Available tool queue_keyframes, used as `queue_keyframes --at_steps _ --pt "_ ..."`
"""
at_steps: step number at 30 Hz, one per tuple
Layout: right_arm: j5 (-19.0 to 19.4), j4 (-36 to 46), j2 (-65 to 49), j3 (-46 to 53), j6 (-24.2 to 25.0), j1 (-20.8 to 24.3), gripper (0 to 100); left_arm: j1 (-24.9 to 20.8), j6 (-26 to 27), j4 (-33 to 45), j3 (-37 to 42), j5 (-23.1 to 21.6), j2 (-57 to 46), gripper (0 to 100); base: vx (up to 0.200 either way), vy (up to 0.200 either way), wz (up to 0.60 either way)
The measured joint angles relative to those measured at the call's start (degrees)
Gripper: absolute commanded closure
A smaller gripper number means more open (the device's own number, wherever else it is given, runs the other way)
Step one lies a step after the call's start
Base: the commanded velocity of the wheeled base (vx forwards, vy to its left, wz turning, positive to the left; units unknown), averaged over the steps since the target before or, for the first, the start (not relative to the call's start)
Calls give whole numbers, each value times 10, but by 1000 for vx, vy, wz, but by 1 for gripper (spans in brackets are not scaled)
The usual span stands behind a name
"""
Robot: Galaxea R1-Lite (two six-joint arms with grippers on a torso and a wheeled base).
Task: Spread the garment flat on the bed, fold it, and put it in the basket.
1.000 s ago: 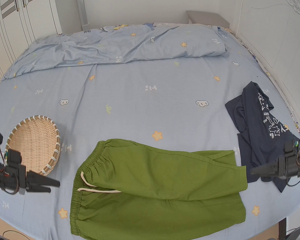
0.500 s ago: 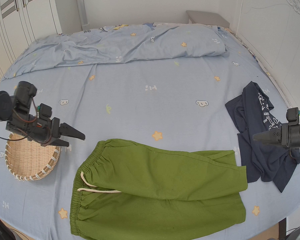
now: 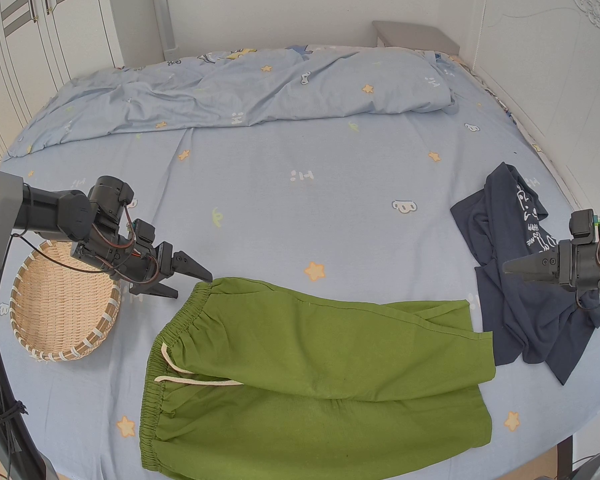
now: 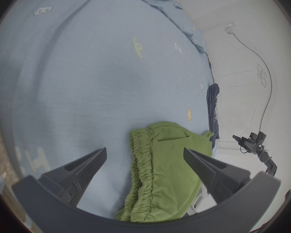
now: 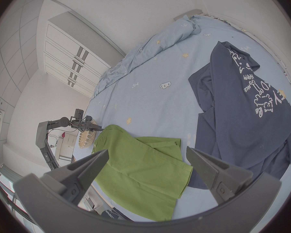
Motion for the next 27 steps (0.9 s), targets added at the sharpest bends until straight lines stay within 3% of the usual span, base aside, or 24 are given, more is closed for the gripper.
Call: queue_keyframes --at_steps 9,10,27 --pt "0 -12 14 4 0 -5 0 -20 -14 -7 -11 0 34 0 0 0 0" --pt "0 -12 14 5 0 -5 0 -22 -15 -8 -12 0 36 100 0 0 0" --pt "0 -12 15 13 0 0 0 -12 -15 -7 -8 0 39 100 0 0 0"
